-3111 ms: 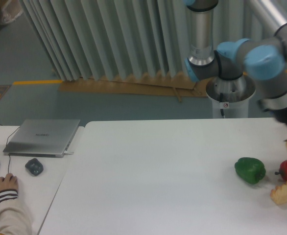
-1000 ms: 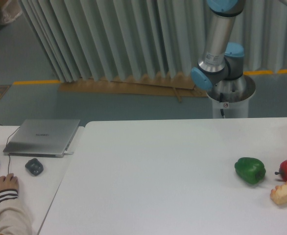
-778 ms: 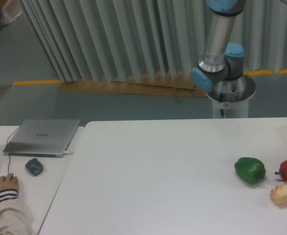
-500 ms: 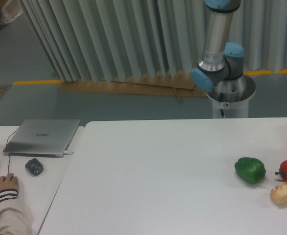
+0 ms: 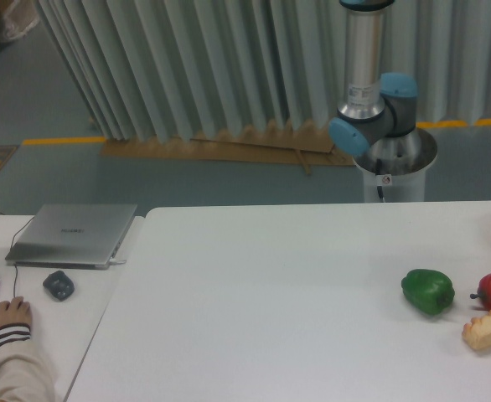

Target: Place the yellow pepper in a basket

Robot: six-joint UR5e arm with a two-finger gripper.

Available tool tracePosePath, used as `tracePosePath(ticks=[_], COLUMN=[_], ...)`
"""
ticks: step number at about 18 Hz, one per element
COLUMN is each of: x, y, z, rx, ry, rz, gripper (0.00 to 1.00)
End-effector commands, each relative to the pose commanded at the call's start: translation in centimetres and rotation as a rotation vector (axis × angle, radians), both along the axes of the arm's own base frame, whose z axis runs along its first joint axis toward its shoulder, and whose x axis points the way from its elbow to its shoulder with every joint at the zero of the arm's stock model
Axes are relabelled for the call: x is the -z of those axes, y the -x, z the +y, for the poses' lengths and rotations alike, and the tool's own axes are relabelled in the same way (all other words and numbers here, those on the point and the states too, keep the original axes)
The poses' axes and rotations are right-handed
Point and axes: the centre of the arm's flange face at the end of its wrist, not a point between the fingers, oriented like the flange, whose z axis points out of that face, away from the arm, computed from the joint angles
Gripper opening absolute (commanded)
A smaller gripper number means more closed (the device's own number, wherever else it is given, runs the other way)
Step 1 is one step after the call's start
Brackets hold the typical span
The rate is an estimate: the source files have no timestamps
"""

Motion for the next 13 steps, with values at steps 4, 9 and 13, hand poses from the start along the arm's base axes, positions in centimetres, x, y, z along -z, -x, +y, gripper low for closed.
tracePosePath(ticks=[4,9,13], x=[1.0,1.4,1.7], y=[0.0,-0.4,-0.4], z=[0.3,0.3,0.3], rx=[0.019,0.019,0.016], ry=[0.01,0.009,0.01], rz=[-0.016,-0.027,-0.032], gripper=[1.0,1.0,1.0])
